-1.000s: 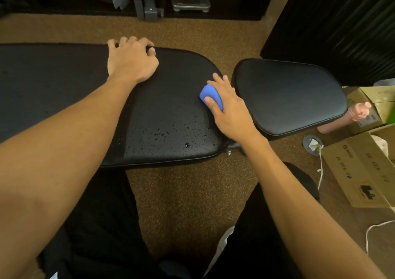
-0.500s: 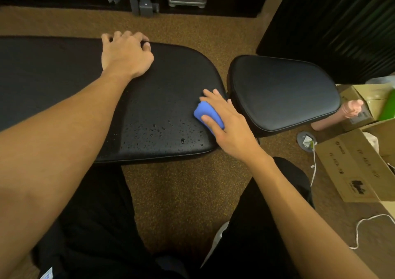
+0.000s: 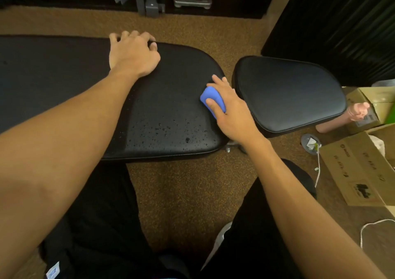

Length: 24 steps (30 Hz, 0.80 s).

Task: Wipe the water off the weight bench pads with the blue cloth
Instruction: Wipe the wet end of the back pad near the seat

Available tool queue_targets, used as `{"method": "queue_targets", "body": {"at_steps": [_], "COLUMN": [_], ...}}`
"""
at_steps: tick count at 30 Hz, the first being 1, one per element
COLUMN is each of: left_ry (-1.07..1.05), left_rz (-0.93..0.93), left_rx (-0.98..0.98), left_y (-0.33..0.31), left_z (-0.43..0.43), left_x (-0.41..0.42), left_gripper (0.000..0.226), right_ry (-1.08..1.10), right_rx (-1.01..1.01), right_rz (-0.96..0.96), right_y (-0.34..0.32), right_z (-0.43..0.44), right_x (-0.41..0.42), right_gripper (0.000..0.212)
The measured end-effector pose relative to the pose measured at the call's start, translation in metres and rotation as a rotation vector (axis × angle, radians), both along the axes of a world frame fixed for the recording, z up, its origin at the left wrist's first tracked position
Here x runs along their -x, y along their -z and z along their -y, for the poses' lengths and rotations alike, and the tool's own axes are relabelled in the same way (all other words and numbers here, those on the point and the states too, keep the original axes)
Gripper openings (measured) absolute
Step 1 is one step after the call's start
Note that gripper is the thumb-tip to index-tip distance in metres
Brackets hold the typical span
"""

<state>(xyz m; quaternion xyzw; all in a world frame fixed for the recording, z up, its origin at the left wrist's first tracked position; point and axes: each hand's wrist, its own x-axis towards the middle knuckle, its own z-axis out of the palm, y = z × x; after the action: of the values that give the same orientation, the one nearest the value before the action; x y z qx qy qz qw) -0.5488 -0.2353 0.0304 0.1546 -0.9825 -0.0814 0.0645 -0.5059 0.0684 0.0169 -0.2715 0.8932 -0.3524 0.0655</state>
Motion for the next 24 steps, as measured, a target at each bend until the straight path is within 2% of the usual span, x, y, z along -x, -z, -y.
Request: {"method": "queue_targets", "body": {"at_steps": [2, 6, 9, 11, 14, 17, 21, 24], "left_ry": [-0.005, -0.010, -0.014, -0.008, -0.008, -0.011, -0.011, -0.016], "left_rz": [-0.002, 0.002, 0.007, 0.011, 0.009, 0.007, 0.012, 0.007], "left_rx": [-0.007, -0.008, 0.006, -0.003, -0.010, -0.016, -0.014, -0.015], "left_y": [0.000, 0.000, 0.000, -0.001, -0.001, -0.001, -0.002, -0.001], "left_z": [-0.001, 0.000, 0.000, -0.001, -0.001, -0.001, 0.000, -0.001], "left_x": [0.000, 0.001, 0.001, 0.000, 0.000, 0.000, 0.000, 0.001], "left_gripper": [0.047, 0.047, 0.047, 0.047, 0.048, 0.048, 0.047, 0.047], "right_ry": [-0.023, -0.222, -0.084, -0.017, -0.167, -0.295, -0.108, -0.172], "right_rx": [-0.045, -0.085, -0.022, -0.033, -0.090, -0.104, -0.102, -0.114], "right_rz": [-0.054, -0.082, -0.008, -0.027, -0.086, -0.081, -0.072, -0.095], "right_y": [0.000, 0.000, -0.002, -0.002, -0.003, -0.004, -0.005, -0.005], "right_z": [0.015, -0.008, -0.009, 0.010, 0.025, 0.006, 0.024, 0.046], "right_x": [-0.004, -0.017, 0.000, 0.006, -0.005, -0.008, 0.009, -0.003], "right_gripper": [0.047, 0.050, 0.049, 0.049, 0.050, 0.050, 0.050, 0.051]}}
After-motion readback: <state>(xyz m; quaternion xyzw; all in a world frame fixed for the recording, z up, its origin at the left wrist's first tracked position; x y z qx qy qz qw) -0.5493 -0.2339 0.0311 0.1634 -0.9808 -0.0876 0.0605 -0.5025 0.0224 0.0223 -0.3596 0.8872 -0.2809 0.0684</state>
